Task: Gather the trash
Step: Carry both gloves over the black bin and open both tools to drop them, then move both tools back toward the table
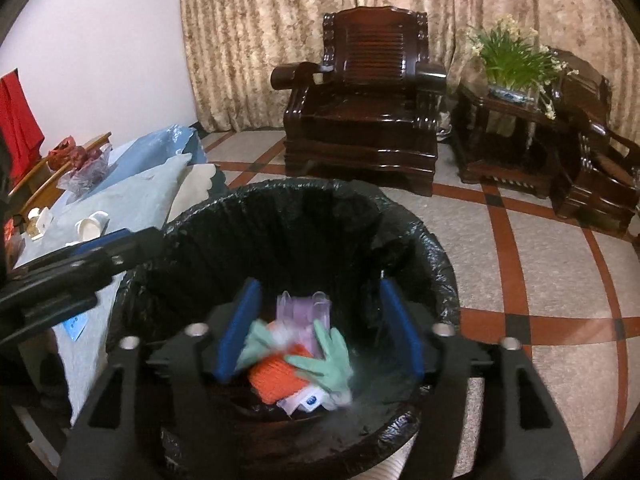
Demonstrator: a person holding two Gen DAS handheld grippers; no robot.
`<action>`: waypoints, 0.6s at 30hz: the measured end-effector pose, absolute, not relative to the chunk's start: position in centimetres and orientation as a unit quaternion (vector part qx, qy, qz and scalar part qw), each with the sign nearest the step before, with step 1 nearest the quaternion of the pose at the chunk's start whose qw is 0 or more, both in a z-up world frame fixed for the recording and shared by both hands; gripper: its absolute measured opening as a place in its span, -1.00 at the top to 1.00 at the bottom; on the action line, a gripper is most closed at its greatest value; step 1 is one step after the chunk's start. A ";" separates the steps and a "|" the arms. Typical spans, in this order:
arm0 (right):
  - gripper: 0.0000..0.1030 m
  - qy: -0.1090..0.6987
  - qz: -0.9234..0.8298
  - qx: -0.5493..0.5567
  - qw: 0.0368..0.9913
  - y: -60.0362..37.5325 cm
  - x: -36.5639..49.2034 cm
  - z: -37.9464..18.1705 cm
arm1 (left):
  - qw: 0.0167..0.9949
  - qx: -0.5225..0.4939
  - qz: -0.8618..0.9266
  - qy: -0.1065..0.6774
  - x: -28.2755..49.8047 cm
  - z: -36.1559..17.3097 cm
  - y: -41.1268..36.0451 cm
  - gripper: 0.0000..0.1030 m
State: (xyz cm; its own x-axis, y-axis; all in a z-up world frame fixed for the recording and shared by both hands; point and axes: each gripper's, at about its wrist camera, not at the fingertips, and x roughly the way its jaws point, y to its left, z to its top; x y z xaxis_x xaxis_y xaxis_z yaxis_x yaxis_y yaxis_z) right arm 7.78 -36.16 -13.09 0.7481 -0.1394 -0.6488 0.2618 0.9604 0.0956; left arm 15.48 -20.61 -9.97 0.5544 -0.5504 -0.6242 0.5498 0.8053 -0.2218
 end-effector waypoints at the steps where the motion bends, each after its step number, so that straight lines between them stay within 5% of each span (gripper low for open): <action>1: -0.53 0.334 -0.111 0.092 0.932 -36.1 7.6 -12.9 | 0.883 0.000 -0.310 0.352 15.4 -9.7 -20.3 -0.26; 4: -0.76 0.322 -0.105 0.098 0.936 -35.6 7.6 -12.2 | 0.892 -0.007 -0.297 0.341 15.2 -9.0 -18.6 -0.45; 18: -0.83 0.287 0.019 0.079 0.954 -26.0 11.3 -8.6 | 0.948 -0.013 -0.145 0.283 12.9 -6.8 -3.7 -0.66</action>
State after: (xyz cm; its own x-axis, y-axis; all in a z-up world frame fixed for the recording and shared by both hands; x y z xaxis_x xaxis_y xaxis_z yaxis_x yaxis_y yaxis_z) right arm 11.32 -25.97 -8.63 0.8343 0.0821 -0.5452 0.0090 0.9867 0.1624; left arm 12.89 -3.73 -6.82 0.7980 -0.2819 -0.5326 0.2674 0.9577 -0.1063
